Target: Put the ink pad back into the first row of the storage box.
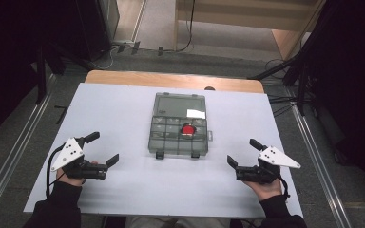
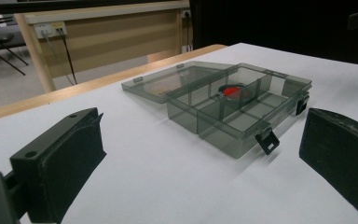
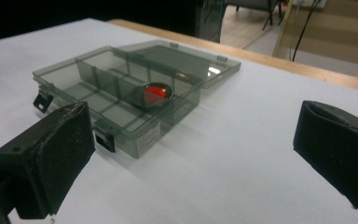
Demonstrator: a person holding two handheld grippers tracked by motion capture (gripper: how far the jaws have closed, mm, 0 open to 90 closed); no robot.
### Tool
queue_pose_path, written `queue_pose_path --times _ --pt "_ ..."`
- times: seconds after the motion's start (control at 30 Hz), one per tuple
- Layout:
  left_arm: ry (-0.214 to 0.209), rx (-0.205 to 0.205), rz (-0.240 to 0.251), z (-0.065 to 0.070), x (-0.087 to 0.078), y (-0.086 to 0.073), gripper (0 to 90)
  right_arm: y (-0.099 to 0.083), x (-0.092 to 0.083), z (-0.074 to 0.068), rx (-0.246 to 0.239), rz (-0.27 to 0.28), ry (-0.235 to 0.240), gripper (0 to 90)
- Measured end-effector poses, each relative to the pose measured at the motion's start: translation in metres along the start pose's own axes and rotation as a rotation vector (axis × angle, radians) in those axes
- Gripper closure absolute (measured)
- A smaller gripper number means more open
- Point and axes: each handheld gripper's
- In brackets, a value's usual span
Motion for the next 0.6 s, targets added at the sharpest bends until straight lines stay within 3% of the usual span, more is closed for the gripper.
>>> queue_pose_path --times 0.27,0.43,0.6 --pt "-0.003 0.003 -0.004 0.0 0.001 0.0 0.0 -0.018 0.004 0.004 0.007 0.016 0.013 0.0" --pt "-0.004 0.004 -0.006 0.001 0.001 0.0 0.0 -0.02 0.003 0.006 0.03 0.025 0.012 0.0" --pt "-0.005 0.002 -0.004 0.001 0.001 0.0 0.0 -0.02 0.004 0.005 0.017 0.014 0.012 0.0"
Point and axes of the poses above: each handheld gripper's, and its own axes: x roughly forward along the jaws, y roughly out of its top, z roughly to its right, and after that the axes turned 15 degrees about -z, right-handed
